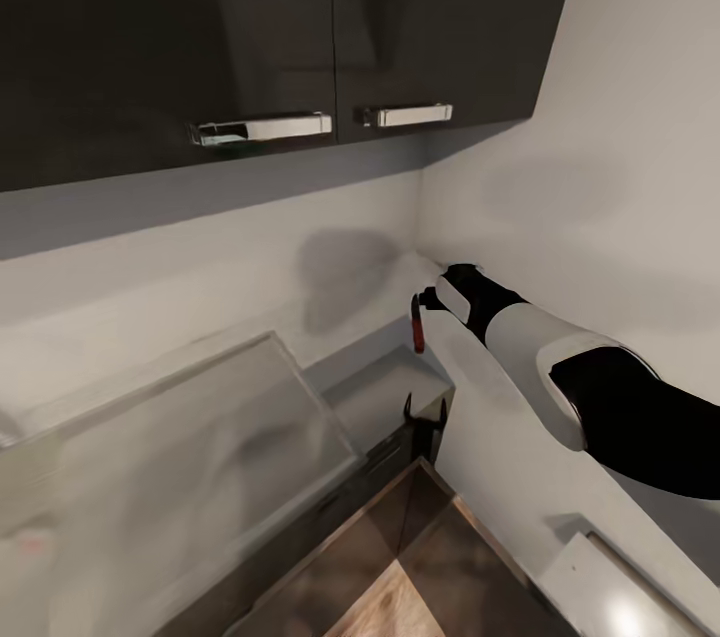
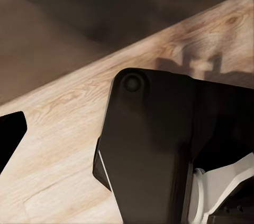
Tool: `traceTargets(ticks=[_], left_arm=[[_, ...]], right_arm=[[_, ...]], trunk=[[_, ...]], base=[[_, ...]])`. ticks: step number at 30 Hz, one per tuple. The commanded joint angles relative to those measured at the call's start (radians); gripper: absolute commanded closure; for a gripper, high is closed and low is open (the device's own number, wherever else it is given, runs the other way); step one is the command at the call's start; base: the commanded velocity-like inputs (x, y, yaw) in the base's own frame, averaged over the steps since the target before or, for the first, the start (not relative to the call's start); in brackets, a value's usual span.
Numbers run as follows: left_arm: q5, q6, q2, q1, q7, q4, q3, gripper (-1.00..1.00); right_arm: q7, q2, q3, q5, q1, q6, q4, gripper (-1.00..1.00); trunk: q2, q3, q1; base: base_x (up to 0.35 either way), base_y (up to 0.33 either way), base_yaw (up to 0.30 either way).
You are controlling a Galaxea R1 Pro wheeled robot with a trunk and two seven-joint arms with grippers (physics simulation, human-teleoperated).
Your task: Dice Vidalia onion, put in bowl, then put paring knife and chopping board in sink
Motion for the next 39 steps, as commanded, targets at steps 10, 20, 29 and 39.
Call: traceTargets(ticks=[10,20,29,39], left_arm=[[0.002,-0.001,0.0,0.001,0.002,-0.003,-0.001,-1.0],[0.002,-0.001,0.0,0.001,0.002,-0.003,-0.001,-1.0],[0.002,-0.001,-0.001,0.001,0.002,-0.002,-0.001,-1.0],[0.002,-0.001,-0.002,0.001,0.002,-0.003,-0.001,-1.0]], right_arm=[[-0.006,0.009,0.009,-0.01,-0.001,0.005,-0.001,-1.0],[-0.006,0.015,0.008,-0.01,-0.001,0.005,-0.001,-1.0],[-0.006,0.016,0.008,-0.01,-0.001,0.005,-0.001,-1.0],[-0.006,0.017,0.009,-0.01,-0.001,0.005,-0.001,-1.0]], trunk=[[-0.002,-0.018,0.001],[-0.002,-0.033,0.001],[-0.002,-0.047,0.001],[-0.002,-0.061,0.001]], base=[[0.014,-0.01,0.0],[0.098,0.0,0.0],[0.025,0.0,0.0],[0.038,-0.029,0.003]])
